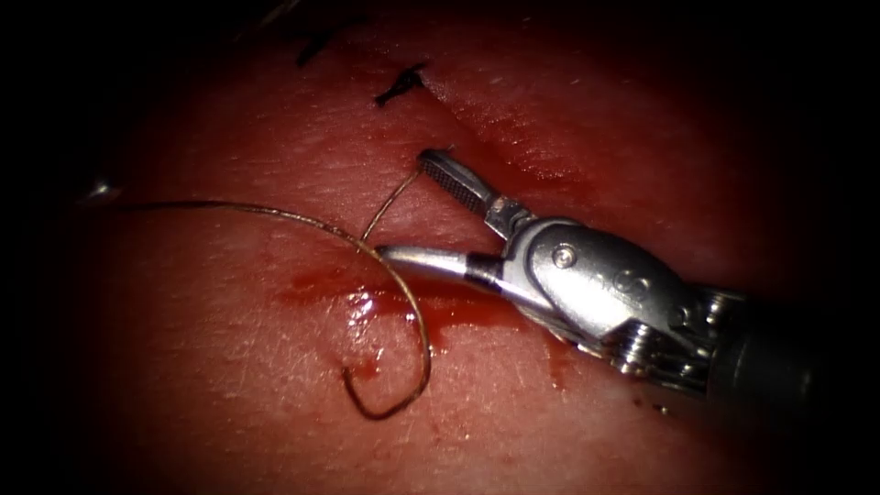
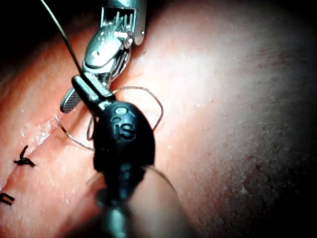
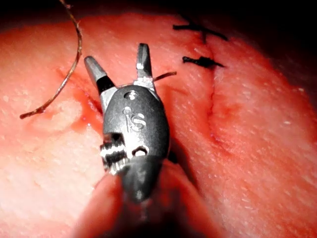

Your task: Wound Closure

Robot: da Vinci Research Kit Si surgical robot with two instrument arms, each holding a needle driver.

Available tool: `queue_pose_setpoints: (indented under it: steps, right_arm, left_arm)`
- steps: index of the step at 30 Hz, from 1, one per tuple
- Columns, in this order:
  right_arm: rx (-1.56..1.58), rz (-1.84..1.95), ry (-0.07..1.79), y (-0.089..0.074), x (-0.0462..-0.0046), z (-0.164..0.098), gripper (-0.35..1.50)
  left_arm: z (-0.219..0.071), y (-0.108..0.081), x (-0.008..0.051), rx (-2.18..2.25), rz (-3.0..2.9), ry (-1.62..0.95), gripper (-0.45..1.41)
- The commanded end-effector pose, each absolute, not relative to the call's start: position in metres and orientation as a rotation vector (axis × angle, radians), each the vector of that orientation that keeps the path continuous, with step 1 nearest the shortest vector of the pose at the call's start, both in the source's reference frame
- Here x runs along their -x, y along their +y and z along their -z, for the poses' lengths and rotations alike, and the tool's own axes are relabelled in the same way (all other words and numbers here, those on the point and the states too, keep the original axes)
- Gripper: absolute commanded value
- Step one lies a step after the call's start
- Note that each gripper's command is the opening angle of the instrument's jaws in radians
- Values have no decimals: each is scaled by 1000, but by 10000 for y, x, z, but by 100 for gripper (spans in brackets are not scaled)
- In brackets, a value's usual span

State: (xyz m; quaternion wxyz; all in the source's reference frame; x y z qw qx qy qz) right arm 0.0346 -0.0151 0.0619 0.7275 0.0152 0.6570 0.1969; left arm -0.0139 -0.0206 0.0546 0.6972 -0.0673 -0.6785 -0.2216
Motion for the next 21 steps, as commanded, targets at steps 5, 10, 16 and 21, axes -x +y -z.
queue_pose_setpoints:
  steps: [5,10,16,21]
  right_arm:
    - [-78,-328,1477,-169,-370,-652,36]
    - [-110,-295,1515,-180,-388,-642,16]
    - [-135,-287,1538,-187,-401,-622,-35]
    - [-139,-310,1569,-180,-395,-606,-35]
  left_arm:
    - [-537,-204,148,143,501,-1545,-45]
    - [-544,-199,153,152,505,-1557,-45]
    - [-570,-202,161,206,475,-1569,-45]
    - [-602,-209,161,237,443,-1567,-45]
